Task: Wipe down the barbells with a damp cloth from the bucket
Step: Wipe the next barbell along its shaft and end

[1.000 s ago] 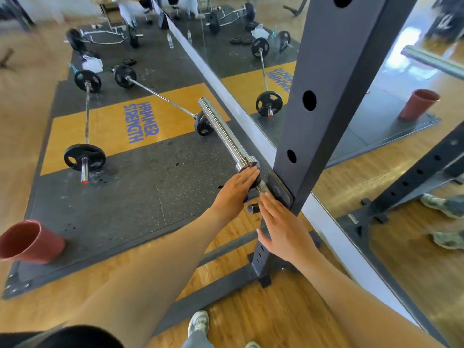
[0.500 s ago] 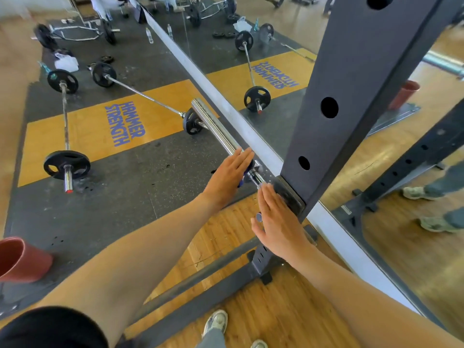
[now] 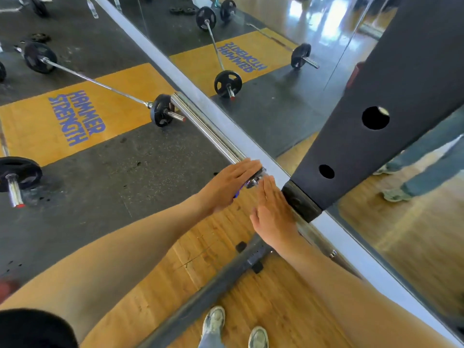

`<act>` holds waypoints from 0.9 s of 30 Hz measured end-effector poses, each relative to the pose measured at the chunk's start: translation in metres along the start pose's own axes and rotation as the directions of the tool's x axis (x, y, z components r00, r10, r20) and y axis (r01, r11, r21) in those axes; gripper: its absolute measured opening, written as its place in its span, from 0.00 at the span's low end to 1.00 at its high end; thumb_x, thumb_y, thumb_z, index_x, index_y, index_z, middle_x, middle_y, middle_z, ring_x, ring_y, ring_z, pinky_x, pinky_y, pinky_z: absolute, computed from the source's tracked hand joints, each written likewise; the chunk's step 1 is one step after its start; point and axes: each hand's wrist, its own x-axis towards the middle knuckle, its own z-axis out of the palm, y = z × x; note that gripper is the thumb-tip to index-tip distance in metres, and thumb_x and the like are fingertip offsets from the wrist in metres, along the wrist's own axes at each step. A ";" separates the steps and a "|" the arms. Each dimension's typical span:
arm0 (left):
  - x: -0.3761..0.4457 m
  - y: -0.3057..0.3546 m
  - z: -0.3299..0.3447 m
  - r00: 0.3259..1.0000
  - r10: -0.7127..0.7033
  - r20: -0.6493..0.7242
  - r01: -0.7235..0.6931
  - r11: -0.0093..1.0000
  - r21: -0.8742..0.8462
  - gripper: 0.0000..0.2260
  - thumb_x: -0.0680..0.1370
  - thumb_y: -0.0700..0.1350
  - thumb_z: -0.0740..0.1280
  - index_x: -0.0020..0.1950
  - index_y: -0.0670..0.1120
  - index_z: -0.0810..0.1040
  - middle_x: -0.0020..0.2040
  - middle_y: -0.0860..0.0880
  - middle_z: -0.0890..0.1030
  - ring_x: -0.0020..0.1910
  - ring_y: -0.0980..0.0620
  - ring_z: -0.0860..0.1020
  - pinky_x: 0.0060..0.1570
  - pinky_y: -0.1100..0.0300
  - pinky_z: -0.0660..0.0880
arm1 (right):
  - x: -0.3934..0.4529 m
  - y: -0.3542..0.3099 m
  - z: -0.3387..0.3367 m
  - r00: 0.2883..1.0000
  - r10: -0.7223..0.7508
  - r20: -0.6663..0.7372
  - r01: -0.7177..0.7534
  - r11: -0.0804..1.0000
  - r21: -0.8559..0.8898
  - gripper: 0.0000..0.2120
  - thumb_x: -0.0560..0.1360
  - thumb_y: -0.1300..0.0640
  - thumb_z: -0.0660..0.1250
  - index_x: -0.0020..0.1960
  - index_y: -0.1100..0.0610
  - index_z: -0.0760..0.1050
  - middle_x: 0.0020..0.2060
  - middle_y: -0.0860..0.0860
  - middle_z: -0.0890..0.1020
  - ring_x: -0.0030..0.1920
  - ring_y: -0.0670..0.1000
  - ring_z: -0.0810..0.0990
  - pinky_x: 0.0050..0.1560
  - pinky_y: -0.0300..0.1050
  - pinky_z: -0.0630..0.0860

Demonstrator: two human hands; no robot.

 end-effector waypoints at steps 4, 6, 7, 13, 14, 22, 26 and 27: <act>-0.006 0.004 0.001 1.000 -0.008 0.001 0.008 0.999 0.031 0.43 0.75 0.25 0.63 0.84 0.47 0.48 0.84 0.51 0.49 0.83 0.51 0.45 0.81 0.56 0.46 | -0.002 -0.003 0.002 1.000 0.007 -0.015 -0.008 1.000 -0.017 0.37 0.80 0.53 0.62 0.81 0.66 0.50 0.81 0.63 0.52 0.81 0.61 0.50 0.80 0.57 0.56; 0.025 0.001 -0.007 0.999 0.031 0.039 -0.033 0.998 0.050 0.39 0.77 0.29 0.66 0.84 0.45 0.53 0.83 0.48 0.55 0.83 0.46 0.50 0.80 0.52 0.49 | -0.002 -0.006 0.004 0.999 0.031 -0.027 -0.031 0.999 -0.023 0.36 0.80 0.53 0.61 0.81 0.65 0.49 0.81 0.62 0.51 0.81 0.60 0.49 0.80 0.56 0.53; 0.040 0.001 -0.012 0.997 0.040 0.070 -0.044 0.997 0.065 0.37 0.78 0.33 0.69 0.83 0.45 0.55 0.83 0.48 0.57 0.83 0.45 0.51 0.80 0.51 0.50 | -0.002 -0.008 0.004 0.998 0.044 -0.041 -0.045 0.999 -0.029 0.36 0.80 0.53 0.61 0.81 0.65 0.50 0.81 0.62 0.52 0.81 0.60 0.50 0.80 0.55 0.53; -0.003 0.006 0.002 0.999 -0.011 -0.049 0.008 0.999 -0.050 0.40 0.75 0.27 0.66 0.84 0.43 0.53 0.83 0.48 0.54 0.83 0.47 0.49 0.81 0.55 0.48 | -0.004 -0.011 0.002 0.997 0.069 -0.040 -0.070 0.997 -0.022 0.36 0.81 0.54 0.61 0.81 0.65 0.49 0.81 0.62 0.51 0.81 0.59 0.49 0.80 0.54 0.49; -0.016 0.006 0.004 0.998 -0.019 -0.063 0.016 0.998 -0.061 0.42 0.74 0.27 0.64 0.84 0.44 0.50 0.84 0.50 0.50 0.83 0.50 0.46 0.80 0.58 0.43 | -0.004 -0.012 0.003 0.997 0.073 -0.033 -0.074 0.997 -0.025 0.36 0.81 0.52 0.60 0.81 0.65 0.48 0.81 0.62 0.50 0.82 0.60 0.48 0.80 0.55 0.49; 0.048 0.009 -0.013 0.997 -0.022 0.068 0.017 0.997 0.069 0.34 0.80 0.37 0.69 0.83 0.45 0.57 0.83 0.48 0.58 0.83 0.45 0.49 0.81 0.48 0.50 | -0.004 -0.022 0.004 0.989 0.138 -0.050 -0.139 0.990 -0.007 0.37 0.82 0.46 0.59 0.82 0.64 0.49 0.81 0.62 0.50 0.82 0.59 0.47 0.81 0.55 0.48; 0.014 0.011 -0.003 0.999 -0.012 -0.032 0.011 1.000 -0.008 0.33 0.79 0.33 0.59 0.84 0.44 0.53 0.84 0.49 0.53 0.83 0.46 0.46 0.81 0.49 0.48 | -0.004 -0.023 0.006 0.987 0.143 -0.072 -0.144 0.990 -0.003 0.37 0.81 0.46 0.60 0.82 0.64 0.51 0.81 0.61 0.51 0.81 0.59 0.49 0.81 0.55 0.51; -0.003 0.012 0.001 0.998 -0.020 -0.061 0.017 0.999 -0.040 0.35 0.78 0.31 0.59 0.84 0.45 0.51 0.84 0.50 0.50 0.83 0.48 0.44 0.81 0.51 0.48 | -0.004 -0.023 0.007 0.985 0.151 -0.084 -0.150 0.989 0.013 0.38 0.81 0.45 0.61 0.82 0.64 0.52 0.81 0.61 0.52 0.81 0.59 0.49 0.80 0.55 0.51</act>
